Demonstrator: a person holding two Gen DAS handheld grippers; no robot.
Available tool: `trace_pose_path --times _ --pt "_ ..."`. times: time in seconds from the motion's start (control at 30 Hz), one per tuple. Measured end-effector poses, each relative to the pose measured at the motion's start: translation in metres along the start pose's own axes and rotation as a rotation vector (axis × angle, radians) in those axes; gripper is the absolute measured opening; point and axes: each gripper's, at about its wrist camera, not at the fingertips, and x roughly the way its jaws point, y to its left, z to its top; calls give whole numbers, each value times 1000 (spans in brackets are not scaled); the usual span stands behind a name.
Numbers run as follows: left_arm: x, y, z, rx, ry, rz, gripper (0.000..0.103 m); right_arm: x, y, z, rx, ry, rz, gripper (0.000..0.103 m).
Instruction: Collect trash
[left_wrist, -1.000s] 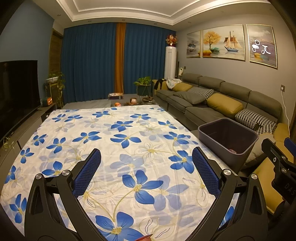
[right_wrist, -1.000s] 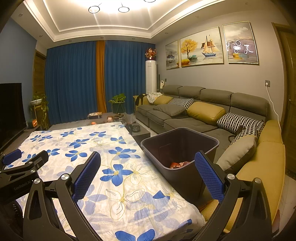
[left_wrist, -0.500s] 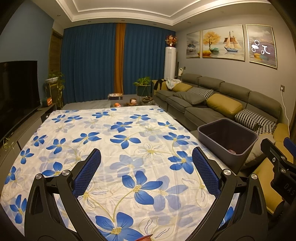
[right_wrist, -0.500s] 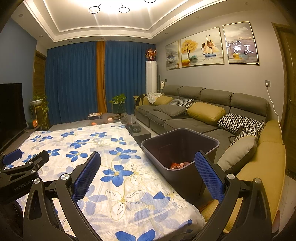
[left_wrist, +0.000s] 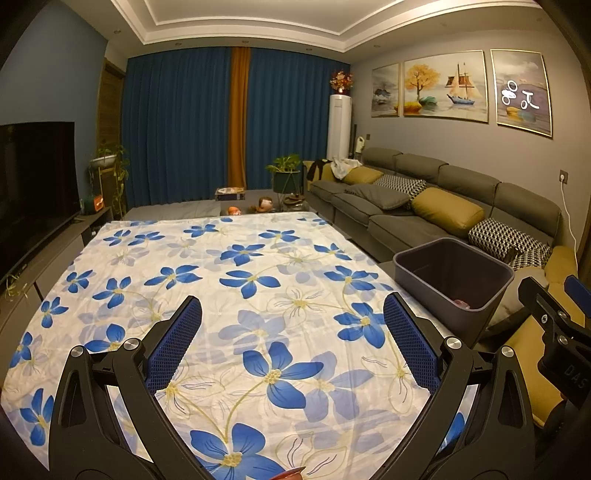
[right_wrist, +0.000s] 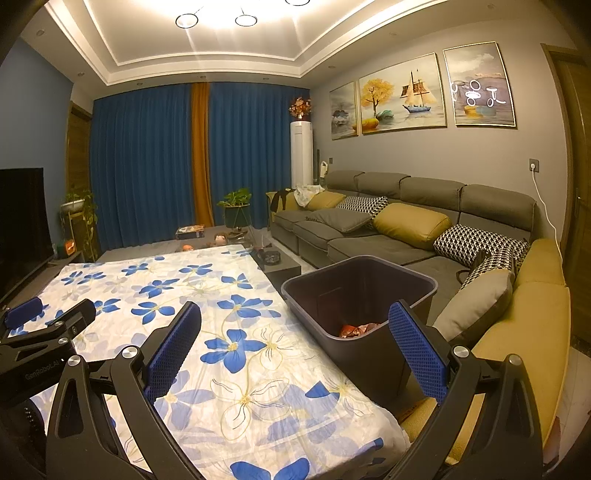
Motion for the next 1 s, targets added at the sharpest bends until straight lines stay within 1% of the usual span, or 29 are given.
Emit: trace_pose_path --times 1.0 --pt "-1 -2 4 1 -2 -1 97 0 -1 0 3 -1 0 98"
